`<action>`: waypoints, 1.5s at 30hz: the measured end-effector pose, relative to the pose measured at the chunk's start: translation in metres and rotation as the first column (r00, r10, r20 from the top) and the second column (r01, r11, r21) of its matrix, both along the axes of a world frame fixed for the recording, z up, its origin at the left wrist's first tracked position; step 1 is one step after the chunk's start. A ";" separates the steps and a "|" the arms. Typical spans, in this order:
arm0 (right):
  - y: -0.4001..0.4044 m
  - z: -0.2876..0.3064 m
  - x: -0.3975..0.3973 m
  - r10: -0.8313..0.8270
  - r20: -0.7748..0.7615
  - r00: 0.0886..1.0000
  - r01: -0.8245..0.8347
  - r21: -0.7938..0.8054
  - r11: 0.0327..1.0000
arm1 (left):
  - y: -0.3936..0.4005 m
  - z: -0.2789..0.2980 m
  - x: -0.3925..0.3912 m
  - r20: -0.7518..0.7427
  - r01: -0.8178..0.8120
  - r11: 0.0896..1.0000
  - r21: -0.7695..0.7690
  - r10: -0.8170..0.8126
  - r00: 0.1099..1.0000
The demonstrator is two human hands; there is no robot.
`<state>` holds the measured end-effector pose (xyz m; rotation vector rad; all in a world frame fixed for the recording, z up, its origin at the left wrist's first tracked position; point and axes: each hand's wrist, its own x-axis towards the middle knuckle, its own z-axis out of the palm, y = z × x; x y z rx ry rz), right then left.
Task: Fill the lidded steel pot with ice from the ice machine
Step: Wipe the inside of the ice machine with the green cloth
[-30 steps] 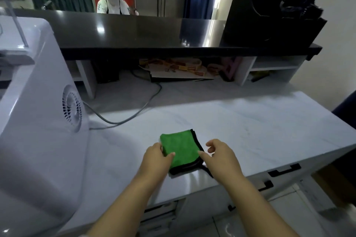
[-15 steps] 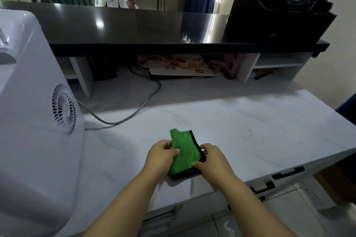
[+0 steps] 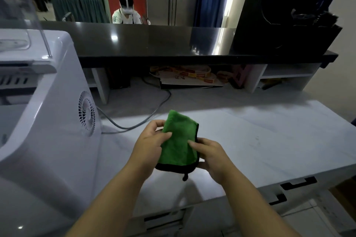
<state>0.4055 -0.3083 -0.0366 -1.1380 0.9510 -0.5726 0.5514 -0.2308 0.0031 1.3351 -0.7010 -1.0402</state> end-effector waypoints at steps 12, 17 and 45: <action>0.037 0.058 0.024 0.062 0.453 0.890 -0.047 -0.045 0.998 | 0.028 0.018 0.014 0.283 -0.139 0.982 -0.129 0.171 0.944; 0.048 0.063 0.037 0.145 0.471 0.870 -0.085 -0.146 0.986 | 0.040 0.035 0.014 0.213 -0.034 0.981 -0.191 0.075 0.974; 0.108 0.153 0.159 0.045 0.242 0.969 0.188 -0.845 0.501 | 0.152 0.137 0.145 0.543 -0.159 0.883 -0.441 0.404 0.736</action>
